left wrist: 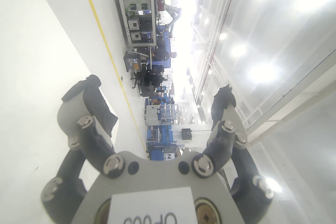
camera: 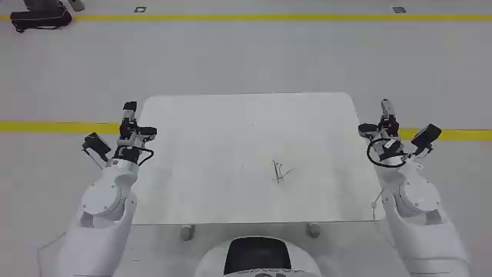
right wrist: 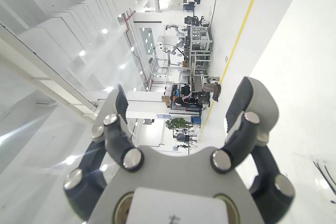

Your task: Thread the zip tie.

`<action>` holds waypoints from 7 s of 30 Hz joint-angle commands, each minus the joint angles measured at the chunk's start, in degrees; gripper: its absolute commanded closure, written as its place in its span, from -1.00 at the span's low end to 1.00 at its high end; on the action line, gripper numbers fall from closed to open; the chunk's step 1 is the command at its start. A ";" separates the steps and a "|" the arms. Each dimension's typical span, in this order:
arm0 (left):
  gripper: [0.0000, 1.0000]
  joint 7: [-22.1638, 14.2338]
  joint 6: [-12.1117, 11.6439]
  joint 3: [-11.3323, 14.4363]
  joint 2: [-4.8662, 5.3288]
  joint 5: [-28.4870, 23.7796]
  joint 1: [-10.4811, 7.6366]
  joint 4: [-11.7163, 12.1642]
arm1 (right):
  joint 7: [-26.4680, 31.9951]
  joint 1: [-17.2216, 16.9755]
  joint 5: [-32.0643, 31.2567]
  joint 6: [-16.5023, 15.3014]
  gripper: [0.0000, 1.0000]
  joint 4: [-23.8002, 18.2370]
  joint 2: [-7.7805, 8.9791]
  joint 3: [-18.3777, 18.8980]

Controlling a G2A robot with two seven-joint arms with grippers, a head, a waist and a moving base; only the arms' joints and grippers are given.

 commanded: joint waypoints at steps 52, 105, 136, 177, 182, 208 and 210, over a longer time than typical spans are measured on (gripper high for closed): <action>-1.00 0.00 0.00 0.00 0.00 0.00 0.00 0.00 | 60.74 10.03 -36.51 19.48 -1.00 -7.31 5.80 -3.68; -1.00 0.00 0.00 0.00 0.00 0.00 0.00 0.00 | 73.47 29.85 -64.16 19.48 -1.00 3.00 4.14 -27.58; -1.00 0.00 0.00 0.00 0.00 0.00 0.00 0.00 | 71.43 32.18 -69.18 19.48 -1.00 4.60 1.67 -35.48; -1.00 0.00 0.00 0.00 0.00 0.00 0.00 0.00 | 79.64 31.27 -96.66 19.48 -1.00 18.12 -13.04 -36.59; -1.00 0.00 0.00 0.00 0.00 0.00 0.00 0.00 | 79.64 30.77 -98.80 19.48 -1.00 19.35 -14.54 -35.69; -1.00 0.00 0.00 0.00 0.00 0.00 0.00 0.00 | 74.57 36.07 -99.13 19.48 -1.00 33.75 -19.63 -37.01; -1.00 0.00 0.00 0.00 0.00 0.00 0.00 0.00 | 74.57 36.07 -99.13 19.48 -1.00 33.75 -19.63 -37.01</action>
